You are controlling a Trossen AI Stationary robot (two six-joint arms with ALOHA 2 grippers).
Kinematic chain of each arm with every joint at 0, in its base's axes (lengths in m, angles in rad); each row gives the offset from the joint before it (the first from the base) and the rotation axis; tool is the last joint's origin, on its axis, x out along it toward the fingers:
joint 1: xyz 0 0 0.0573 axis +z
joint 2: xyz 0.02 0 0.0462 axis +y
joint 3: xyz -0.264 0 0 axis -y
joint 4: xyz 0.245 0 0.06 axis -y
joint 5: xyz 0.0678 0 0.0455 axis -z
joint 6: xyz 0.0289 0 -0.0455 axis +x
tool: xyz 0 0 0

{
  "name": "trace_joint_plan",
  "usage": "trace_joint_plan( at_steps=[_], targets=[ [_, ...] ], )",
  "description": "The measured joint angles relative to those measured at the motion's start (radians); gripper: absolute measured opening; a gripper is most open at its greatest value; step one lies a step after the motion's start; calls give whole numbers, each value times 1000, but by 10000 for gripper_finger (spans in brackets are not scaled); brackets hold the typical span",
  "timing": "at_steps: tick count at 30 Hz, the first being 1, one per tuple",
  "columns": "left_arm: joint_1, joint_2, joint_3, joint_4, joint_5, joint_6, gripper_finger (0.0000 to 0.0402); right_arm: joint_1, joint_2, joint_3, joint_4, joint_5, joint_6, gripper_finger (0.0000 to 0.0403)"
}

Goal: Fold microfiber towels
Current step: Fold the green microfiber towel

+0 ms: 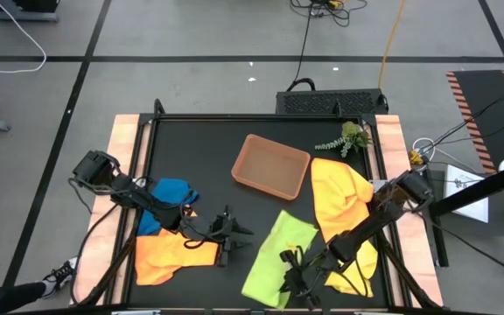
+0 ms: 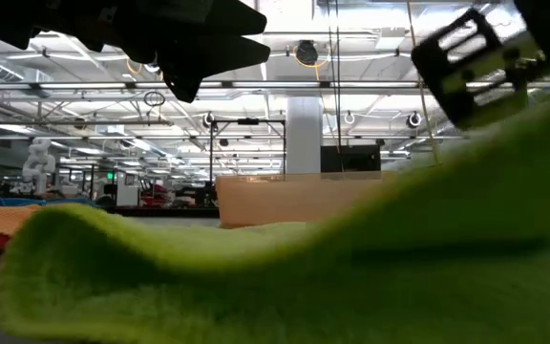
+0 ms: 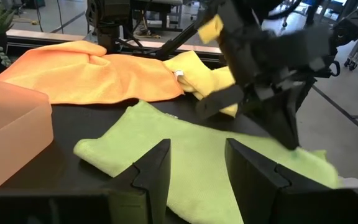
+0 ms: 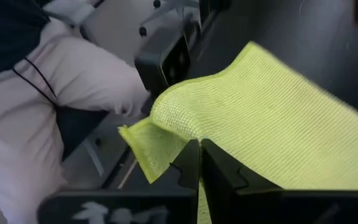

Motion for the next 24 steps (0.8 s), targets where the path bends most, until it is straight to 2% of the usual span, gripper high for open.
trace_joint_plan(
  at_steps=[12,15,17,20,24],
  targets=[
    [0,0,0,0,0,10,152,30,-125,0,-82,1,4,1],
    [0,0,0,-1,0,18,152,30,-154,-19,-104,51,7,0],
    [0,0,0,0,0,18,152,20,-182,-45,-139,30,42,0],
    [-1,0,0,-1,0,18,152,22,-210,-97,-92,10,107,0],
    [-1,0,0,-16,6,18,152,65,-214,-145,-81,-29,189,0]
  ],
)
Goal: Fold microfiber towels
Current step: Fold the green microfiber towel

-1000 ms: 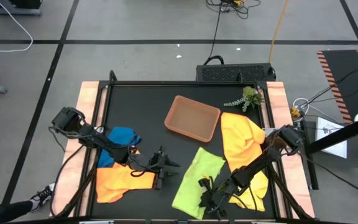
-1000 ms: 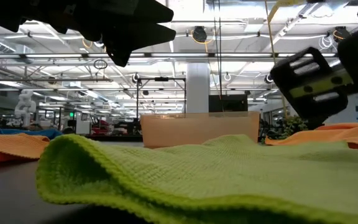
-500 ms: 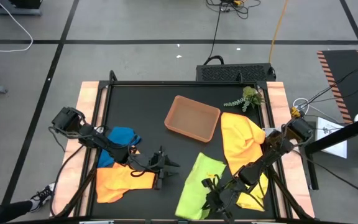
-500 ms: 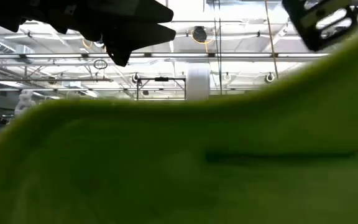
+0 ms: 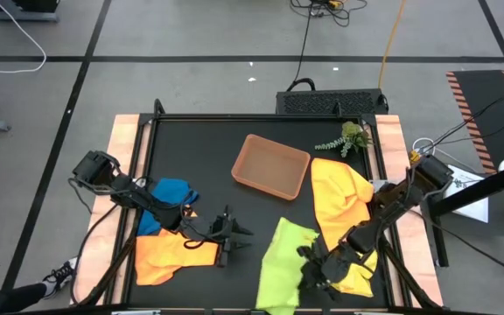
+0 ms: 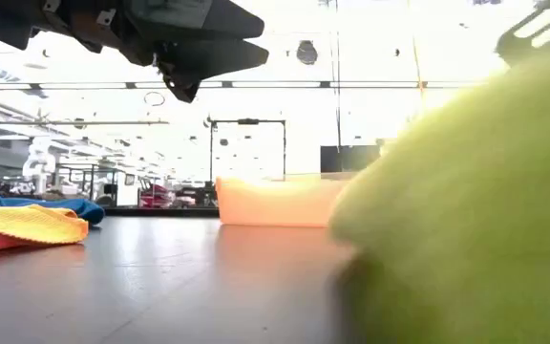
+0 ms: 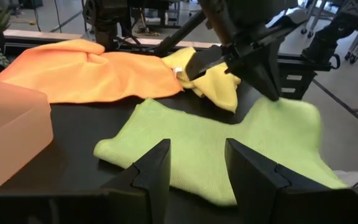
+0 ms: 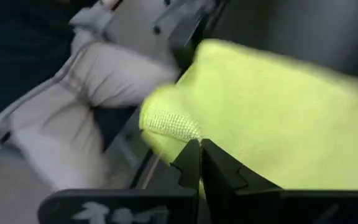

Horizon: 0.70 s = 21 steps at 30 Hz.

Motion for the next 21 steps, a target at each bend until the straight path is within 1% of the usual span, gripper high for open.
trace_joint_plan(
  at_steps=[5,7,9,13,16,18,19,21],
  targets=[
    [2,0,0,-8,0,1,152,14,51,-52,150,-1,31,1],
    [2,0,0,-8,0,1,152,11,75,-60,201,-27,39,11],
    [2,0,0,-8,0,1,152,4,85,-60,216,-52,53,30],
    [2,0,0,-8,0,1,152,-13,84,-61,172,-51,69,83],
    [2,0,0,-8,13,1,152,-20,53,-61,125,-50,67,123],
    [2,0,0,-9,20,0,152,-31,22,-61,57,-49,66,143],
    [2,0,0,-10,20,0,152,-38,2,-61,9,-37,70,150],
    [2,0,0,-13,21,0,152,-53,-43,-61,-94,30,89,157]
  ],
)
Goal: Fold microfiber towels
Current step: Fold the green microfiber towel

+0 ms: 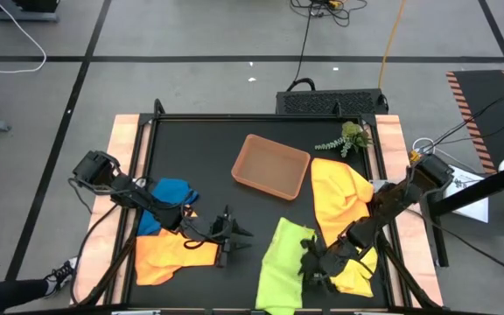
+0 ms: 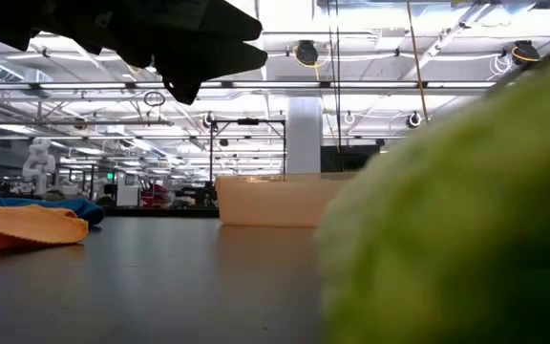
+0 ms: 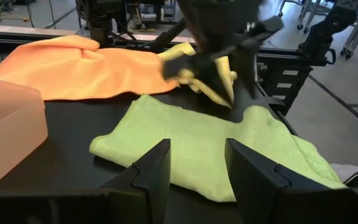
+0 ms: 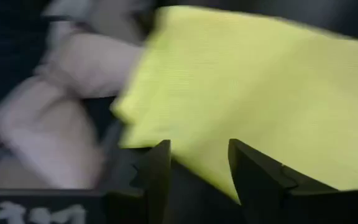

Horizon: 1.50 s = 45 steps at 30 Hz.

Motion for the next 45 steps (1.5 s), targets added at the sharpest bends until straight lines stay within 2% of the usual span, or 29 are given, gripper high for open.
trace_joint_plan(
  at_steps=[3,5,8,12,14,17,22,26,32,39,45],
  targets=[
    [0,0,0,-3,0,0,152,-25,-65,0,-183,154,50,154],
    [0,0,0,-3,0,0,152,-49,-93,0,-293,211,92,147],
    [0,0,0,-6,0,0,152,-99,-91,-17,-332,204,113,134],
    [0,0,0,-23,0,0,152,-174,-47,-74,-315,107,127,115],
    [0,0,0,-25,0,1,152,-207,-39,-99,-306,105,137,105],
    [0,0,0,-32,0,5,152,-255,-38,-133,-298,135,139,91],
    [3,0,0,-33,0,19,152,-344,-38,-142,-275,266,92,75],
    [4,0,0,-33,0,18,152,-392,-47,-144,-225,232,11,71],
    [-4,0,0,-43,2,11,152,-386,-131,-146,-218,103,-18,71],
    [-21,22,0,-32,31,-25,152,-334,-240,-145,-210,141,-4,71],
    [-39,59,3,-7,26,-63,152,-314,-255,-145,-169,158,-11,71]
  ],
)
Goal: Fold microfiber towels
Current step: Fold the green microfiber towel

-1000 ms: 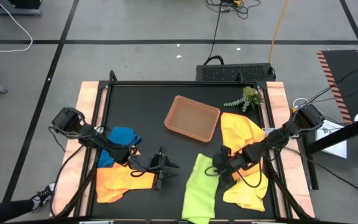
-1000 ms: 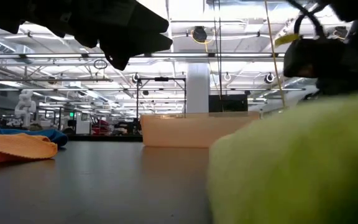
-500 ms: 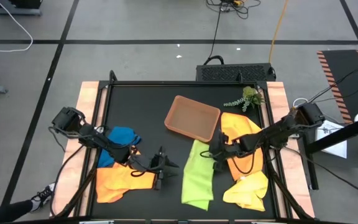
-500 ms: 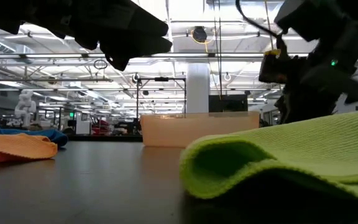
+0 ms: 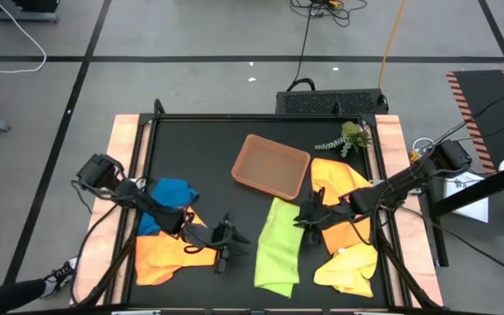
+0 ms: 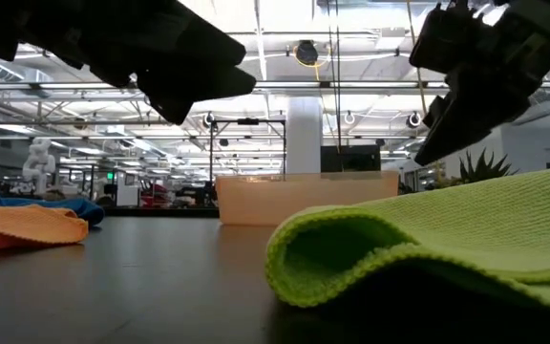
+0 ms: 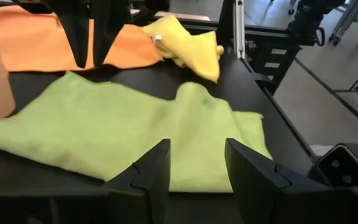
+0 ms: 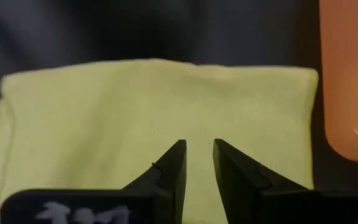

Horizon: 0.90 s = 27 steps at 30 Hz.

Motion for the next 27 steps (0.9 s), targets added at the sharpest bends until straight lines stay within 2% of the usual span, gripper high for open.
trace_joint_plan(
  at_steps=[10,17,22,27],
  targets=[
    [-12,108,10,131,-11,-46,152,36,0,2,100,0,-34,71],
    [2,110,44,116,-38,-42,152,118,9,2,319,-24,-113,71],
    [22,116,85,93,-39,-28,152,194,74,3,461,-23,-137,71],
    [23,178,137,94,-40,-4,152,256,169,3,534,0,-93,71]
  ],
)
